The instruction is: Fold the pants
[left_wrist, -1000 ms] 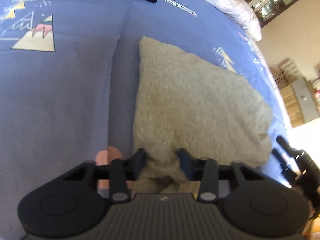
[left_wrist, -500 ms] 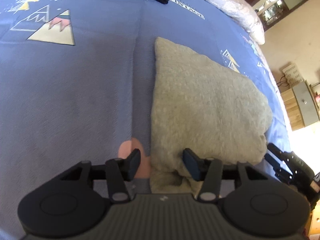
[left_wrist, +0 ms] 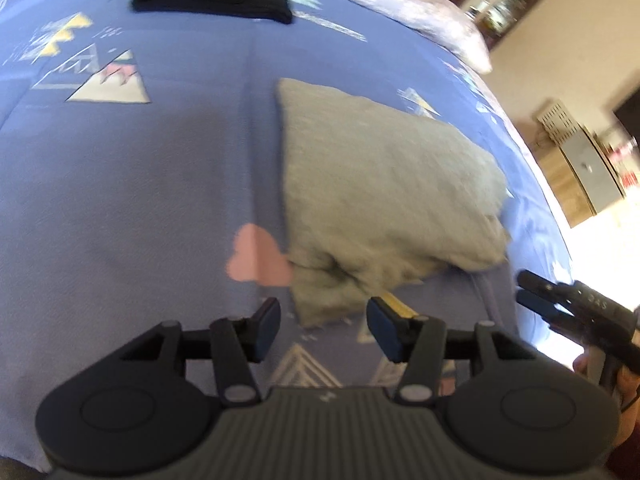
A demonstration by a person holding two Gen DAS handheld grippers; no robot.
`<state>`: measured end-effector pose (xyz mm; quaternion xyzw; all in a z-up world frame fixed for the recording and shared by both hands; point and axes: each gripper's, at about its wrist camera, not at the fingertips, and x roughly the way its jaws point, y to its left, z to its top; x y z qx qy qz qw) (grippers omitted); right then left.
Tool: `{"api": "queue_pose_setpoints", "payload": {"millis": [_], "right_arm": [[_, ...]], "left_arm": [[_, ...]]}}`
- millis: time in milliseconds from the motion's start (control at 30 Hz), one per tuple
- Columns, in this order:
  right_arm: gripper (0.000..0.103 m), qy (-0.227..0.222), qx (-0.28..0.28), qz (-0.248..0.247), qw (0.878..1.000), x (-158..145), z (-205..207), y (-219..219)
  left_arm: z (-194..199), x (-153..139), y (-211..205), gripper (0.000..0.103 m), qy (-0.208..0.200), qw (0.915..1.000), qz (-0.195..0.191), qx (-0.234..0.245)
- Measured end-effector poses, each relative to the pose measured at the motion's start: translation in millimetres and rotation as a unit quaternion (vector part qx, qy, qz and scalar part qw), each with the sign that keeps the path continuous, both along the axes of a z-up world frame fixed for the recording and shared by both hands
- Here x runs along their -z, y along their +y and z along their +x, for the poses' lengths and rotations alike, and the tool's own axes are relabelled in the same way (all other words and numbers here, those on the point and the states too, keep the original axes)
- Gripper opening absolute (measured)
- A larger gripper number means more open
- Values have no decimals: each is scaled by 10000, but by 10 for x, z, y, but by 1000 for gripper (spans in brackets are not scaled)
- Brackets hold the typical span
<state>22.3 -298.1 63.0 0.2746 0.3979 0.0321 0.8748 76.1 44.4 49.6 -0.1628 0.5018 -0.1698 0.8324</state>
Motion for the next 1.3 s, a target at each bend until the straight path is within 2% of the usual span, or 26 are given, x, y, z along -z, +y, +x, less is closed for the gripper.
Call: {"api": "queue_pose_setpoints", "payload": {"millis": [167,300,600,933,1100,1300], "right_arm": [[53,182,-457,-14,9988,16,-109,275],[53,283,-624,-89,9976,41,-171,391],[53,287,-590,64,9978,56,-261,439],[53,255,-599,228,9976,-27,-345,519],[53,257,-477,234,9983,-67,-471,454],[53,421,-272,279,9984,-72,-562,471]], "left_arm": [[-198,-47,-217,50,-236,9988,285,324],[-308,-57,-246,50,-237,9987,256,368],[-473,-112,-133,51,-189,9995,203,142],[-594,-338,-198,52,-377,9990,210,93],[-716,-397,-280,54,-525,9981,303,119],[-966,-351,-368,54,-404,9965,719,95]]}}
